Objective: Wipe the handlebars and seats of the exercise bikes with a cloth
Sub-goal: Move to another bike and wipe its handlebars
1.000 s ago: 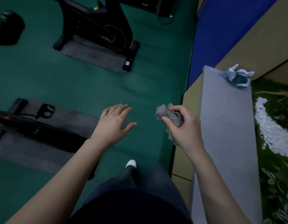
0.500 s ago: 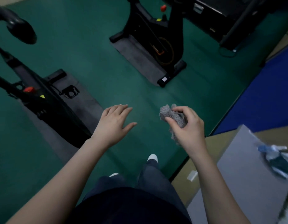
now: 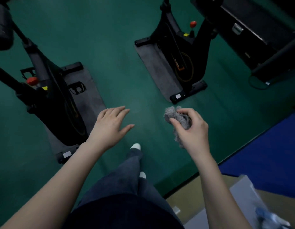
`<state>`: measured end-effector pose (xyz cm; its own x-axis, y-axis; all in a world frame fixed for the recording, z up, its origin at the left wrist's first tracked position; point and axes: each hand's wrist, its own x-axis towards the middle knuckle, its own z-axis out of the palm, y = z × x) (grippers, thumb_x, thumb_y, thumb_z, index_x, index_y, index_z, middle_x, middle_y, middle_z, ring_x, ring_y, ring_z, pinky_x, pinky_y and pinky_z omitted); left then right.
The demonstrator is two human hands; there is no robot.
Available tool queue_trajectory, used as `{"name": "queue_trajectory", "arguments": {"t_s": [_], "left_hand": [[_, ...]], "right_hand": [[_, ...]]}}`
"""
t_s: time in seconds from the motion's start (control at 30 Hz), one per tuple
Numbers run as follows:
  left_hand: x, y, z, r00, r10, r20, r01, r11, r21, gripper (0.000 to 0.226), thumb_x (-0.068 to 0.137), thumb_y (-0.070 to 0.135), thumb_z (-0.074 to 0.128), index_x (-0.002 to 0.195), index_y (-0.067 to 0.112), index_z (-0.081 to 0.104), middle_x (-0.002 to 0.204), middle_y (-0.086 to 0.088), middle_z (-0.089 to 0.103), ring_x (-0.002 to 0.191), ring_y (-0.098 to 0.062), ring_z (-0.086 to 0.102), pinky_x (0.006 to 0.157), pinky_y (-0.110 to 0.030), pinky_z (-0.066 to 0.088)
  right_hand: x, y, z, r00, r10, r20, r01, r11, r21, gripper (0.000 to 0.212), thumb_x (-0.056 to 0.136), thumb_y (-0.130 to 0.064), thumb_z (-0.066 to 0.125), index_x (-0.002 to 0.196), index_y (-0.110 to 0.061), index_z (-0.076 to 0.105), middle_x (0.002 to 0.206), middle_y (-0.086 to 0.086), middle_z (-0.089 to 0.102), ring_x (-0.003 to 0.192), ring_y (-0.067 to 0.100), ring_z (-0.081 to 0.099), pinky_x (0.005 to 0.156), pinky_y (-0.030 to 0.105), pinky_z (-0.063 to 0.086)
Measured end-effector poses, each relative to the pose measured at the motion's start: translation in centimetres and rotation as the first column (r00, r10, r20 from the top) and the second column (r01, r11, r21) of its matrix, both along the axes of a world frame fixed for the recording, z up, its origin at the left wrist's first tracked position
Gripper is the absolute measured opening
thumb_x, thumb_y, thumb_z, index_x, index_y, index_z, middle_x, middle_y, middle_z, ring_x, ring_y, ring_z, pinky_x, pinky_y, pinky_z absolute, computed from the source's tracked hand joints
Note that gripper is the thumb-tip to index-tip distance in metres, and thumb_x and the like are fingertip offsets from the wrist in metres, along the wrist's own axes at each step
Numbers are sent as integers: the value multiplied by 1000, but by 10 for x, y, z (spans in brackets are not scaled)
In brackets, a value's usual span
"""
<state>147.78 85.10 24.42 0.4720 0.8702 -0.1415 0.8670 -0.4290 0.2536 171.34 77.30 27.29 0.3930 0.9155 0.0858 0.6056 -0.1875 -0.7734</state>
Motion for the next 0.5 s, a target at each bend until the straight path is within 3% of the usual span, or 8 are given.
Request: {"name": "queue_trajectory", "arguments": {"t_s": [0.17, 0.3, 0.5], "left_hand": [[30, 49, -8, 999, 49, 8, -49, 999, -1, 62, 91, 55, 44, 142, 21, 39, 148, 2, 39, 135, -17, 34, 111, -33, 16], [54, 102, -13, 996, 90, 17, -89, 996, -15, 61, 91, 55, 45, 142, 21, 40, 148, 2, 39, 135, -17, 34, 111, -33, 16], [76, 181, -4, 986, 162, 38, -162, 987, 7, 60, 92, 54, 46, 142, 21, 40, 147, 2, 40, 135, -18, 35, 112, -35, 18]], "right_hand": [[25, 69, 1, 996, 83, 18, -84, 995, 53, 21, 78, -13, 77, 96, -14, 66, 99, -4, 64, 89, -2, 54, 79, -1, 34], [44, 133, 2, 989, 144, 35, -145, 989, 39, 21, 78, -13, 76, 97, -14, 65, 99, -2, 66, 92, 7, 58, 80, 1, 35], [66, 220, 8, 974, 221, 44, -223, 973, 60, 21, 79, -15, 76, 97, -17, 66, 99, -3, 66, 92, 5, 58, 82, 3, 38]]}}
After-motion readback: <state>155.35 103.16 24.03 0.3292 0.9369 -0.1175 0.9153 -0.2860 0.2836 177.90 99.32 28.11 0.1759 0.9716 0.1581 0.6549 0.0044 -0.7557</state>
